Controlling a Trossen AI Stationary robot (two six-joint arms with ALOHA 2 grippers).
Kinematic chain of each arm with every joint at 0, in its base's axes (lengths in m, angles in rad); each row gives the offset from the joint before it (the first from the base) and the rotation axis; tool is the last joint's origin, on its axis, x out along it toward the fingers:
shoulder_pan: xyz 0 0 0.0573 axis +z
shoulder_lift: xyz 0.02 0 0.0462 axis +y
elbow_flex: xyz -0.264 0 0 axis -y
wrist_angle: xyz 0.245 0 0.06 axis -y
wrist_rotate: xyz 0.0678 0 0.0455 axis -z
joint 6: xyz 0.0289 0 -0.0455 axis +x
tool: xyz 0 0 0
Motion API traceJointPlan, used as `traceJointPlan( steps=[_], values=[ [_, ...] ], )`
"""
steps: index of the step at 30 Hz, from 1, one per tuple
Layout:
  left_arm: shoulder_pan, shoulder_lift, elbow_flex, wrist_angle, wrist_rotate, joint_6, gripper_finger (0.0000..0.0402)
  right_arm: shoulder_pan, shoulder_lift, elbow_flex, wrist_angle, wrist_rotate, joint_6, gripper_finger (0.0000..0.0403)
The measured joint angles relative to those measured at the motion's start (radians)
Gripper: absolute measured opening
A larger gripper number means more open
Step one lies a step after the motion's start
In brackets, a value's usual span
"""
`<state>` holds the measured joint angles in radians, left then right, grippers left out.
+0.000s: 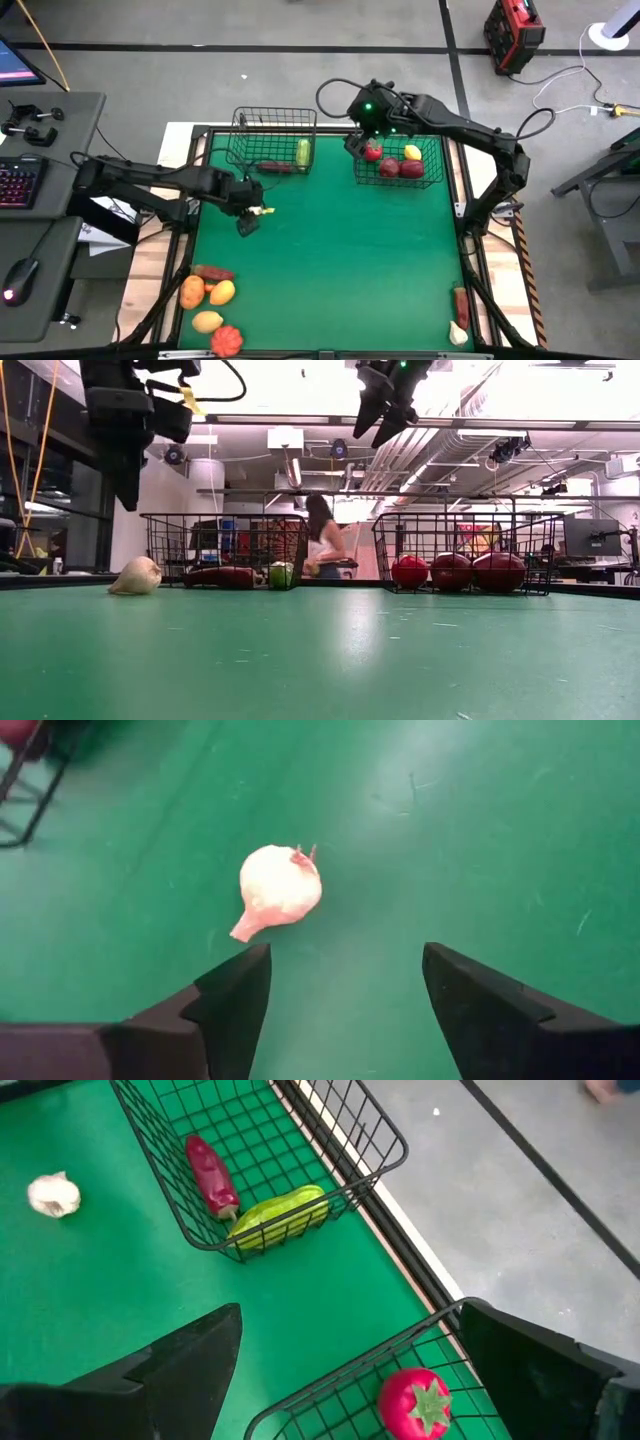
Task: Sort produce into baskets
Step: Put the left white garlic into the left wire basket
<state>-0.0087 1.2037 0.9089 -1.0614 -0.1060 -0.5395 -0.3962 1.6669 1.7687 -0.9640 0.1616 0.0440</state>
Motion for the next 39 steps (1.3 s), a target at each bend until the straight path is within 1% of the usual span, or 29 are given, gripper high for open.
traceJointPlan(
  steps=[5,9,12,20,26,32,37,39],
  values=[
    [-0.001,0.0,0.0,0.025,-0.042,0.149,0.0253,-0.003,0.0,0.0,-0.004,-0.016,0.0,0.0369],
    [0.0,0.002,0.0,0.062,-0.06,0.152,0.0253,-0.003,0.0,0.0,-0.004,-0.017,0.002,0.0369],
    [-0.001,0.011,0.0,0.063,-0.075,0.212,0.0253,-0.003,0.0,0.0,-0.004,-0.017,0.002,0.0369],
    [0.0,0.058,-0.134,0.118,-0.081,0.368,0.0253,-0.003,0.0,0.001,0.002,-0.017,0.007,0.0369],
    [0.001,0.089,-0.145,0.204,-0.141,0.494,0.0253,-0.003,0.0,0.001,0.02,-0.016,0.008,0.0369],
    [0.021,0.136,-0.145,0.215,-0.137,0.603,0.0253,-0.003,0.0,0.001,0.026,-0.016,0.009,0.0369],
    [0.06,0.194,-0.145,0.245,-0.135,0.628,0.0253,-0.003,0.0,0.001,0.026,-0.015,0.027,0.0369],
    [0.077,0.221,-0.145,0.257,-0.111,0.624,0.0253,-0.003,0.0,0.001,0.026,-0.015,0.028,0.0369]
  ],
)
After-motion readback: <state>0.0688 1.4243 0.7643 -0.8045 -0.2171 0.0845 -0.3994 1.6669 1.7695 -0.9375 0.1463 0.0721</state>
